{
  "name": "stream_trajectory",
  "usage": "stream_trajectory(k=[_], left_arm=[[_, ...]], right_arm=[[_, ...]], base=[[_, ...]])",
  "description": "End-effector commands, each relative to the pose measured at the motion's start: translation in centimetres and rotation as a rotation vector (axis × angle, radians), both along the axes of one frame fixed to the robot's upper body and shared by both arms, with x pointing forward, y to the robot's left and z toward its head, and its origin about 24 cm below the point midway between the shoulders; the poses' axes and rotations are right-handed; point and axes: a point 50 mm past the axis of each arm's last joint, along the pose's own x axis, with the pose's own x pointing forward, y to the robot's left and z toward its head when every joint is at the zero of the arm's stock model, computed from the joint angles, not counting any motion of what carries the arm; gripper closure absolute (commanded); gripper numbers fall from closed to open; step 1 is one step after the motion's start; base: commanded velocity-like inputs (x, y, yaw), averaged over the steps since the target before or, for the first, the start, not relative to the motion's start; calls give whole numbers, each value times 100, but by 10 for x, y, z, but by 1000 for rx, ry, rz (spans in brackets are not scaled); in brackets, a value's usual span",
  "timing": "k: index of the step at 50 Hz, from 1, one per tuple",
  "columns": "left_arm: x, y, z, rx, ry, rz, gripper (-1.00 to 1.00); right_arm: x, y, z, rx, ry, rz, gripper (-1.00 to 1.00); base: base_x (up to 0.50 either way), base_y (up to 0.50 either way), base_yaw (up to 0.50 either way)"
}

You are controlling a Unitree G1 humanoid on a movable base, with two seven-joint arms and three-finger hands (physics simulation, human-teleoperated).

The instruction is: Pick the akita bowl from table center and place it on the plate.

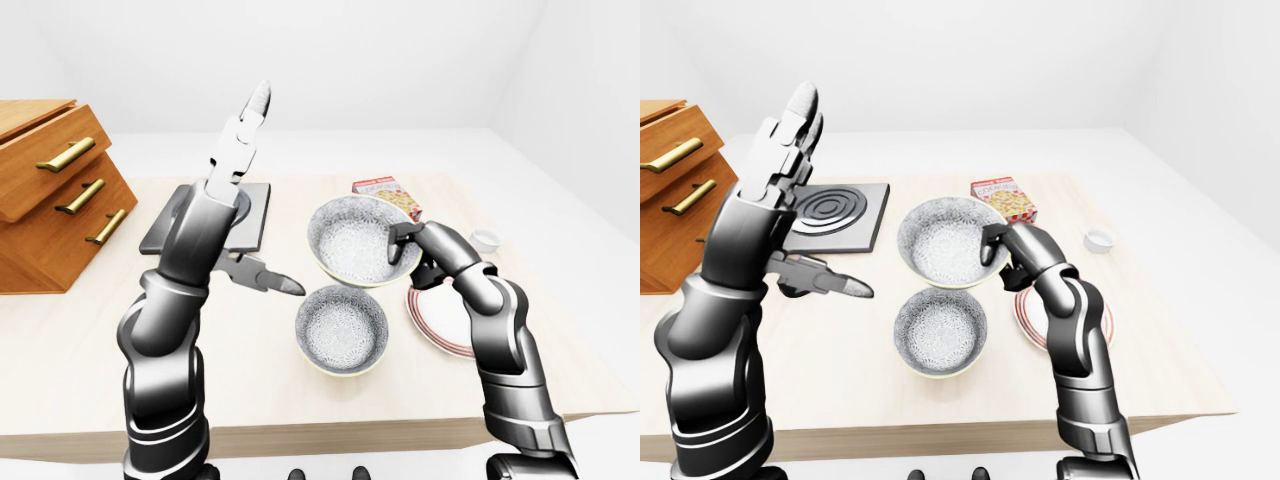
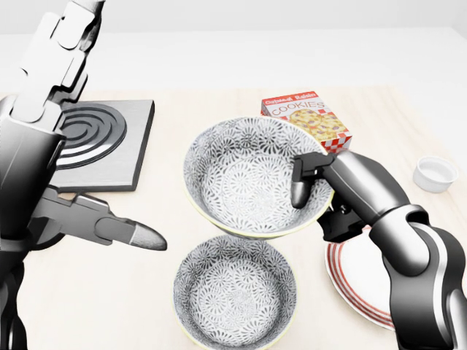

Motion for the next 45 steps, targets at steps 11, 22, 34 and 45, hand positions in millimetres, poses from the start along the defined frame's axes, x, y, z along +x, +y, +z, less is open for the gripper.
stream_trajectory(k=[11,22,34,45], left_arm=[[-6,-5,0,-48,-14,-38,-100],[-3,-7,-5,-44,11,-37,-100],[1,-7,-6,-40,21,-36,-100],[3,-8,-4,-33,18,-38,-100]], right_arm=[[-31,-54,-15,138,-18,-164,100],[-48,-81,-36,162,31,-286,100],[-55,-101,-51,172,61,-385,100],[-55,-117,-60,137,83,-466,100]], base=[[0,0,0],[0,0,0],[0,0,0],[0,0,0]])
